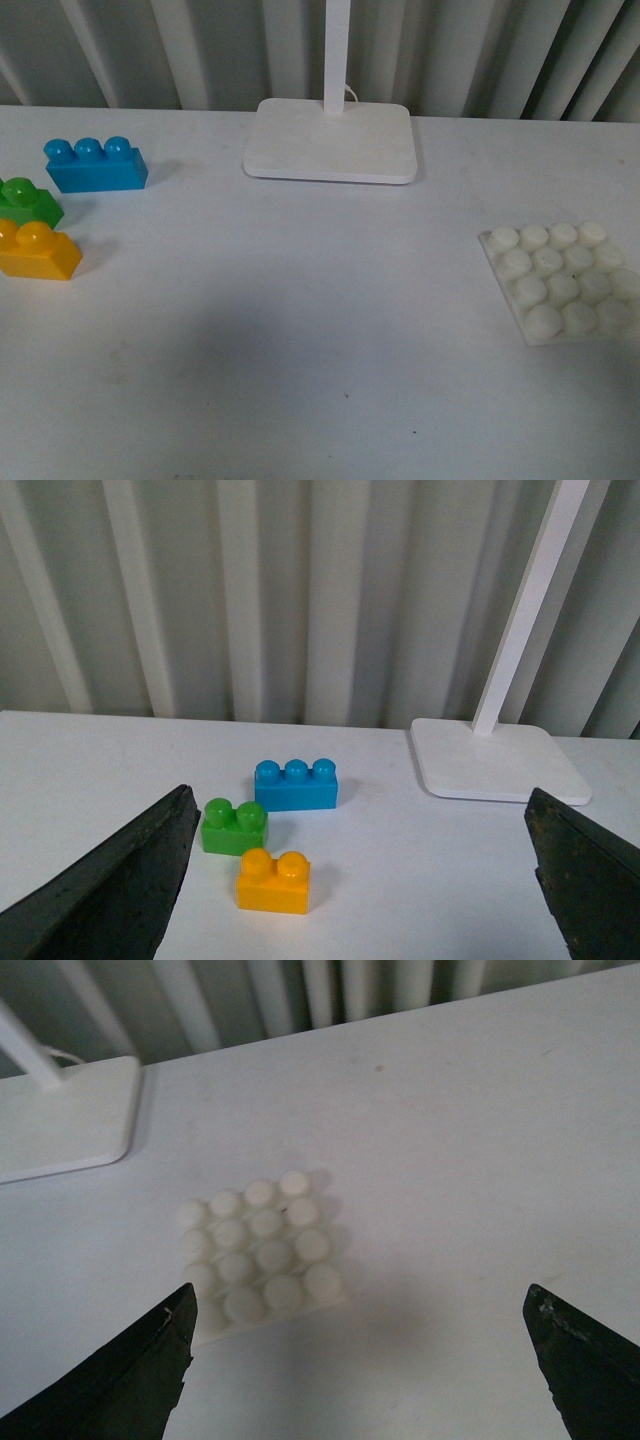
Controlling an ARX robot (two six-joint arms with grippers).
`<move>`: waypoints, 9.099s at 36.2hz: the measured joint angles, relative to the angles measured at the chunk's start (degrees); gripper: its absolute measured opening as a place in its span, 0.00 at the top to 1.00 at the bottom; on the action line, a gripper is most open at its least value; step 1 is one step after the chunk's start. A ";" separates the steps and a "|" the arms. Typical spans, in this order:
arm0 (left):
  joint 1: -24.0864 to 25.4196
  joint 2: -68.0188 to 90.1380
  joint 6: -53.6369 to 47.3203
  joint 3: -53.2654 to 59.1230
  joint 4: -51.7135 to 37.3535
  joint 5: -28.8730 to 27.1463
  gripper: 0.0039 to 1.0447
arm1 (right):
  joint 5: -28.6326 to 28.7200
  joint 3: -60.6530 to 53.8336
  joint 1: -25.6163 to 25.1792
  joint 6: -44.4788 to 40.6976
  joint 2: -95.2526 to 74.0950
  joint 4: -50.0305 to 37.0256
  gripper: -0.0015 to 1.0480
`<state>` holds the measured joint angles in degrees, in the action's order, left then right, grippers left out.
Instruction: Insert yellow block into base center
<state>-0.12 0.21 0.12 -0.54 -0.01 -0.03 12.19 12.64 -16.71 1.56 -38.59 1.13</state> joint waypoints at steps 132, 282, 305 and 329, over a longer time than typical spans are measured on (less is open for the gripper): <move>0.00 0.00 0.00 0.00 0.00 0.00 0.06 | -11.30 41.72 41.92 34.40 -79.43 -24.33 0.23; 10.71 109.61 -13.60 -26.64 -47.50 15.65 0.06 | -12.13 -12.31 16.70 -1.40 38.34 -1.20 0.09; 11.23 113.66 -14.73 -30.14 -46.51 14.69 0.06 | -12.13 -12.31 16.70 -1.40 38.34 -1.20 0.09; 10.91 117.66 -15.08 -32.98 -45.99 12.22 0.06 | -12.13 -12.31 16.70 -1.40 38.34 -1.20 0.09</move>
<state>10.79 117.86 -14.96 -33.52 -46.00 12.19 0.05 0.34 -0.01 0.16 -0.25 -0.08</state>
